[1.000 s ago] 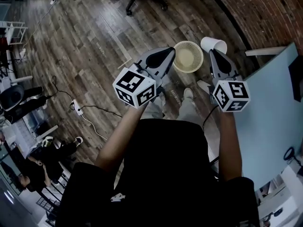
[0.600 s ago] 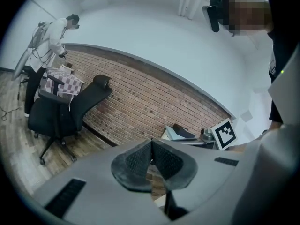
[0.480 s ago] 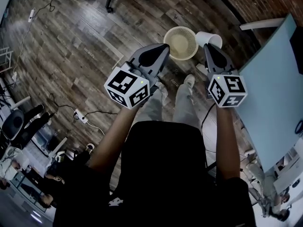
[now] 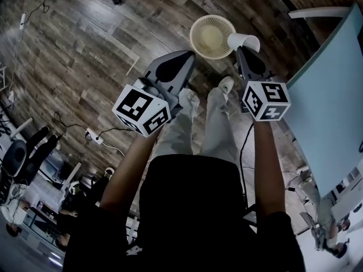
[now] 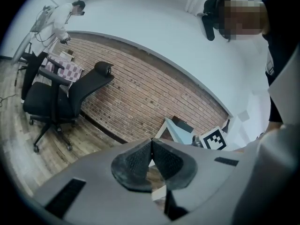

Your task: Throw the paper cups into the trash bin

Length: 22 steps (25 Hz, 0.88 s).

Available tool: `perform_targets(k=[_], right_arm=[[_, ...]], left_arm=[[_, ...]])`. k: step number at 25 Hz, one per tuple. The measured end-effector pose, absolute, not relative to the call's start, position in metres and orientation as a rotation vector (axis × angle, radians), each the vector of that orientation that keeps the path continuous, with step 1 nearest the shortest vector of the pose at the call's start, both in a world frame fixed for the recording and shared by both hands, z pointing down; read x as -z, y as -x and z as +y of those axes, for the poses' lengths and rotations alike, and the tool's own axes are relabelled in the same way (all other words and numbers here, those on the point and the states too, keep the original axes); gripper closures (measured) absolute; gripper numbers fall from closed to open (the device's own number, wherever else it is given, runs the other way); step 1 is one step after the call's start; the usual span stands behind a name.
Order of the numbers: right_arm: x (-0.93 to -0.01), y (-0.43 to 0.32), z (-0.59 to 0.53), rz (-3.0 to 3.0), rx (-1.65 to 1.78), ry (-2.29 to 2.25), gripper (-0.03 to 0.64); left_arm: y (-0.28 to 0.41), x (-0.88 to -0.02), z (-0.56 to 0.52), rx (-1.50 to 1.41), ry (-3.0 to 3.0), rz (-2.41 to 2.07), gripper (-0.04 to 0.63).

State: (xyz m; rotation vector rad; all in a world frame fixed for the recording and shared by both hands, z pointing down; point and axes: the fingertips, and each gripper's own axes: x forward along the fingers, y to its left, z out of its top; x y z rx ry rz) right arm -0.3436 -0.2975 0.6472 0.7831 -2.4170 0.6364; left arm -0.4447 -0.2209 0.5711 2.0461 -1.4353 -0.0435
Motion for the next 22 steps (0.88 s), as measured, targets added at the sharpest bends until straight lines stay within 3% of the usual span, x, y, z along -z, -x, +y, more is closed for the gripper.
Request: perform_targets(k=[22], right_arm=[[-0.875,0.357,-0.293,-2.249,-0.751,-0.742,0.603]], left_arm=[[0.445,-0.746,-0.209,-0.049,-1.932,-1.36,0.592]])
